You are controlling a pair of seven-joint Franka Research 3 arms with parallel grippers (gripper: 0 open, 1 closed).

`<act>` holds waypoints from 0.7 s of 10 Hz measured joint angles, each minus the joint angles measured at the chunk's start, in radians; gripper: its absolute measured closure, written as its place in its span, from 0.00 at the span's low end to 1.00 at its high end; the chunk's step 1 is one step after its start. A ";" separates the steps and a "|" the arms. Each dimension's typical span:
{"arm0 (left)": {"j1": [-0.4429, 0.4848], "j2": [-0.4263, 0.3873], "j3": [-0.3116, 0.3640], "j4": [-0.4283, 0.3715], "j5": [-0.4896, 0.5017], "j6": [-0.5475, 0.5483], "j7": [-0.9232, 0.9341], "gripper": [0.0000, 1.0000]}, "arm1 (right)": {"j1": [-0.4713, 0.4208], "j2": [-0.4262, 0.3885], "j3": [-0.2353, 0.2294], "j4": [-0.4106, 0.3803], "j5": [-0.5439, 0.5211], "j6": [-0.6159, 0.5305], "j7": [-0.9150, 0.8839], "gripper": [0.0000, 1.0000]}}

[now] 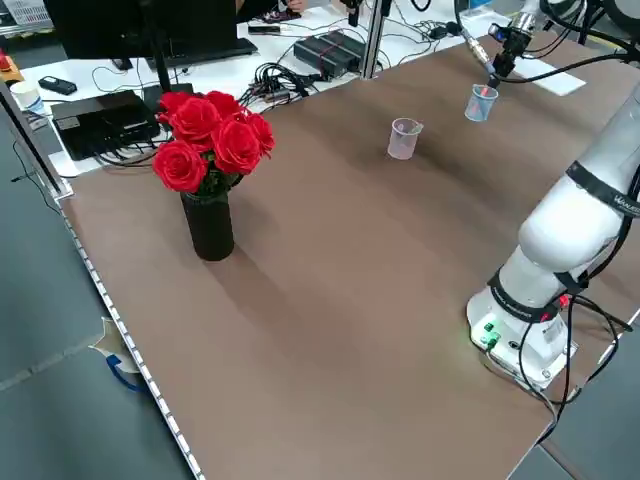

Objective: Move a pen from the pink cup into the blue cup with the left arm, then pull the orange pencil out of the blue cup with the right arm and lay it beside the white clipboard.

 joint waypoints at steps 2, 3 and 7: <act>0.001 0.000 0.000 -0.001 0.003 0.000 0.000 0.00 | -0.001 -0.001 0.000 0.001 0.001 0.002 0.000 0.63; 0.001 0.000 0.000 -0.001 0.003 0.000 0.000 0.00 | -0.001 -0.001 0.000 0.002 0.001 0.006 0.000 0.65; 0.001 0.000 0.000 -0.003 0.004 0.000 0.000 0.00 | -0.001 -0.001 0.000 0.002 0.002 0.020 0.000 0.80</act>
